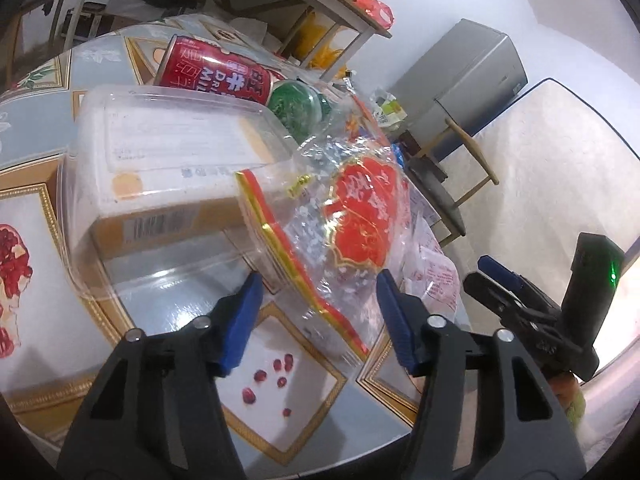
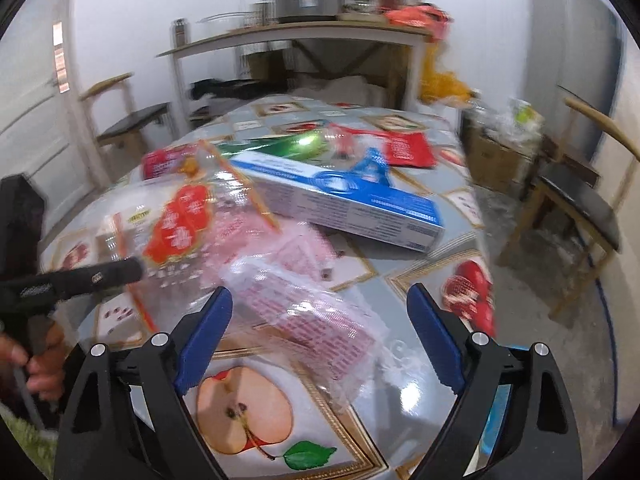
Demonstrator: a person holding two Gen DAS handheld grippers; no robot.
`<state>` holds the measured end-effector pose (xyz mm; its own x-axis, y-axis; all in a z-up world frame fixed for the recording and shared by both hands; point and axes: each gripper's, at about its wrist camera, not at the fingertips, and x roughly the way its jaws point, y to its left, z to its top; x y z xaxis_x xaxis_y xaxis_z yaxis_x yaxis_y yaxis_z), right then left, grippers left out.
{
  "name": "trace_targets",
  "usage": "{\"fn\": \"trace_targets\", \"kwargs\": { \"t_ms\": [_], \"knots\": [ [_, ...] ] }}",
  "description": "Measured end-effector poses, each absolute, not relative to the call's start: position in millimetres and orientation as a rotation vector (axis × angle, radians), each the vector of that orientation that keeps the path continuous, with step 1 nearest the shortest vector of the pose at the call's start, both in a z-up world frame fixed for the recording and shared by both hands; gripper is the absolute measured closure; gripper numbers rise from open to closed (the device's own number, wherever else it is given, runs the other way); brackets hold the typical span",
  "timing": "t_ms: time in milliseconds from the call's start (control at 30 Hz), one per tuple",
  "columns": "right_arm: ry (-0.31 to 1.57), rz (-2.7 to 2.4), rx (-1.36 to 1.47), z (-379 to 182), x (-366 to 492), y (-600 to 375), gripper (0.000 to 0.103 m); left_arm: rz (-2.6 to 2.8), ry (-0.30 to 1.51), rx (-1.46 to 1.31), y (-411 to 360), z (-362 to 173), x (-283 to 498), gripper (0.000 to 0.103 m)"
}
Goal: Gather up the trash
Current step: 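Grasp the clear printed plastic bag with the right gripper while the left gripper grasps the red-printed snack bag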
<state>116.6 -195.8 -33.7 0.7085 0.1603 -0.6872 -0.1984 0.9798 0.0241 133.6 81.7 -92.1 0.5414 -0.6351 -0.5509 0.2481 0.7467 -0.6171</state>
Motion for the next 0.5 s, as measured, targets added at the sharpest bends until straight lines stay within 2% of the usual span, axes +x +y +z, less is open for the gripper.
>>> {"fn": "trace_targets", "kwargs": {
  "t_ms": [300, 400, 467, 500],
  "knots": [
    [0.918, 0.45, -0.222, -60.5, 152.9, -191.1, 0.013, -0.562, 0.847, -0.559, 82.9, -94.2, 138.1, 0.09],
    [0.987, 0.466, -0.236, -74.7, 159.9, -191.1, 0.013, -0.579, 0.835, -0.567, 84.2, -92.2, 129.6, 0.096],
    [1.001, 0.456, -0.263, -79.0, 158.7, -187.1, 0.018, -0.593, 0.822, -0.565, 82.8, -88.6, 126.8, 0.098],
    [1.001, 0.451, -0.28, -79.2, 156.6, -185.5, 0.026, -0.6, 0.814, -0.564, 83.2, -87.4, 122.5, 0.099]
  ]
}}
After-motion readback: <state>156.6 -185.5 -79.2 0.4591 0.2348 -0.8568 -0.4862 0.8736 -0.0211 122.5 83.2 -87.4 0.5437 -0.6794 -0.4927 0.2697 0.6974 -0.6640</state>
